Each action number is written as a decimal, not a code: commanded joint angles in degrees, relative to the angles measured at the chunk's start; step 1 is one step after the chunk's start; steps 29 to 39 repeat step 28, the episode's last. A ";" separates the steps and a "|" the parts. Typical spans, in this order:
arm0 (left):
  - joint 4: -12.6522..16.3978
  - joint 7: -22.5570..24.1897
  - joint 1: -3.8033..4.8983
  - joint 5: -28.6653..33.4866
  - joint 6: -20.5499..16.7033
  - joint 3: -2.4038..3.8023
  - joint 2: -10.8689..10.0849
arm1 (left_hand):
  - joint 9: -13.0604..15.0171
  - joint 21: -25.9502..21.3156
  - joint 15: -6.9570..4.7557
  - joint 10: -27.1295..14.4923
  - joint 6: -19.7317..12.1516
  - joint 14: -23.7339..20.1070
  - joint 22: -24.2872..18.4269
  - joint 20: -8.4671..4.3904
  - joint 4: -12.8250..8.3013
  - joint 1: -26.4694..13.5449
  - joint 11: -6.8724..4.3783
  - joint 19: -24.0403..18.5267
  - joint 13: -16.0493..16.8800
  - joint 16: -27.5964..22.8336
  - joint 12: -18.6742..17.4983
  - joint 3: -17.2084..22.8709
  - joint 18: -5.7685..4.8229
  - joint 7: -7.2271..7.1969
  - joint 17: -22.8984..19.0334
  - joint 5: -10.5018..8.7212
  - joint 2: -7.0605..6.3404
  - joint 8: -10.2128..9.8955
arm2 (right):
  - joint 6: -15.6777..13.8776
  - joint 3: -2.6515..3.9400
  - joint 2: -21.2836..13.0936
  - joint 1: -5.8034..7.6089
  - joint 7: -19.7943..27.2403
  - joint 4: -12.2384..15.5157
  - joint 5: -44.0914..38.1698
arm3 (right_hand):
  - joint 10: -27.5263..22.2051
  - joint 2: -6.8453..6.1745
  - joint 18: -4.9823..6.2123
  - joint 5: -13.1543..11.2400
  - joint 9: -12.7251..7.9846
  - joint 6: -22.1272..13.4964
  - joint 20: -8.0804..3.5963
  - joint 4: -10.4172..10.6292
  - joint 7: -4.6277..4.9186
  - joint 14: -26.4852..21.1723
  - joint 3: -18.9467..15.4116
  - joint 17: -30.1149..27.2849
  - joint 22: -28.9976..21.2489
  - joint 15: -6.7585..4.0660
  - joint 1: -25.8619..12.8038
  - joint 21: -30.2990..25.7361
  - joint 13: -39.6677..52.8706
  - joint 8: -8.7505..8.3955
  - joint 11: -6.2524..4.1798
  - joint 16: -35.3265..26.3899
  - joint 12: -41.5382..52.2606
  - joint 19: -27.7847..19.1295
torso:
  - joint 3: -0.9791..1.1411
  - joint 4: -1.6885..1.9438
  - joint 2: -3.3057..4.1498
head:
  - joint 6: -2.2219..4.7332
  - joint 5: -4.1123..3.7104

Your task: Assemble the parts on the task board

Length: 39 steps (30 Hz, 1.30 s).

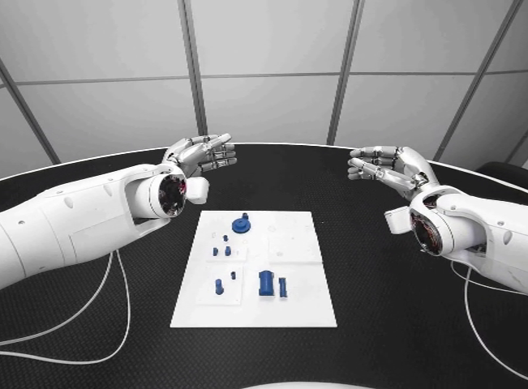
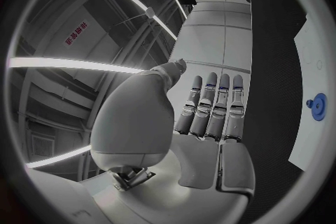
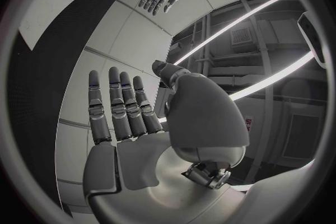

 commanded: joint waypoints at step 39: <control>18.75 13.81 -13.30 -11.83 -27.56 5.07 -3.23 | -19.28 -10.18 -9.44 -56.57 -47.18 -43.29 -10.15 -16.74 -10.91 -78.24 -10.67 -41.76 -3.70 -17.00 -5.93 -29.32 -9.31 -8.88 -14.77 -3.08 12.14 -11.60 | -21.64 5.15 4.00 -9.58 2.24 12.76 14.42 | -58.20 9.68 -9.80 -11.04 -25.74 -46.61 -15.55 -6.33 -10.52 -55.00 -29.33 -21.96 -21.12 -8.06 -70.28 -3.75 -7.69 -8.26 -10.00 -9.13 -5.26 -47.13 | 2.16 6.08 3.68 | 7.44 -2.23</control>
